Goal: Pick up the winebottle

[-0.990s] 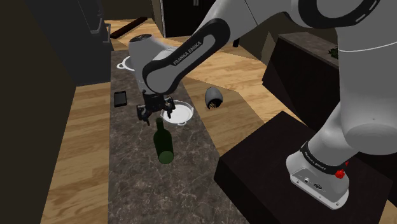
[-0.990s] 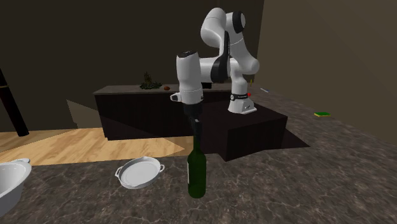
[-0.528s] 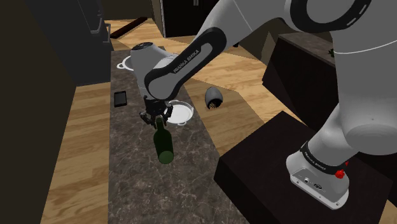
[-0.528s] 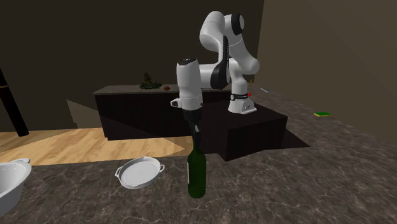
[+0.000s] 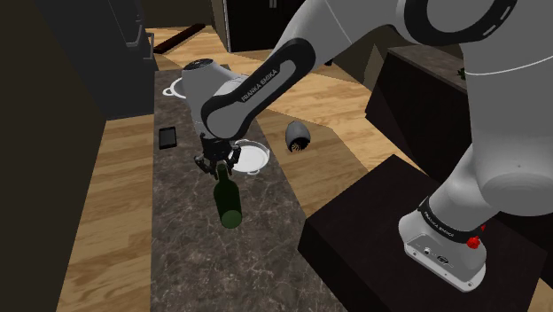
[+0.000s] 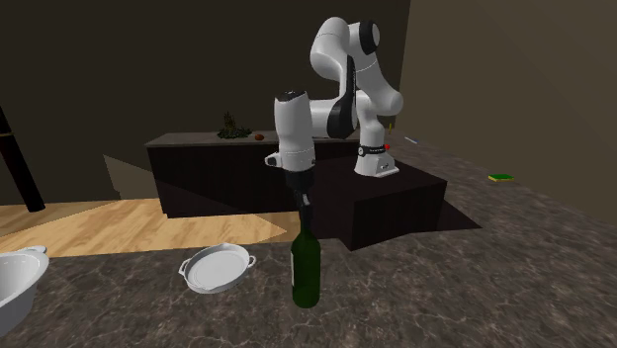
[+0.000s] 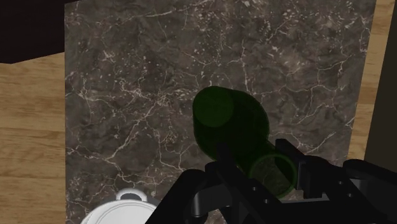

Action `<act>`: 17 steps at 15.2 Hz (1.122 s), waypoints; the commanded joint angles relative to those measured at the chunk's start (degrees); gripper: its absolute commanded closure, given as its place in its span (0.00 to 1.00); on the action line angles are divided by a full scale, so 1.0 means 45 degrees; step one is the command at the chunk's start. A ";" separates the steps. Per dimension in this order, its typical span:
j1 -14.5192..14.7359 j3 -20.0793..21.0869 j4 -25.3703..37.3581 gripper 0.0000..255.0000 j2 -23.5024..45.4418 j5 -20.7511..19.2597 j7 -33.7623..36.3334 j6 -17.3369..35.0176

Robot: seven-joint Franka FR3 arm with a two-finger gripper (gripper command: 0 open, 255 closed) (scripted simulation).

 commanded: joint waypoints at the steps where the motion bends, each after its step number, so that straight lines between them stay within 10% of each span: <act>1: -0.0026 0.0031 -0.0007 1.00 -0.0108 0.0040 -0.0022 -0.0113; 17: -0.0312 0.0430 0.0314 1.00 -0.1592 0.0615 -0.0278 -0.1860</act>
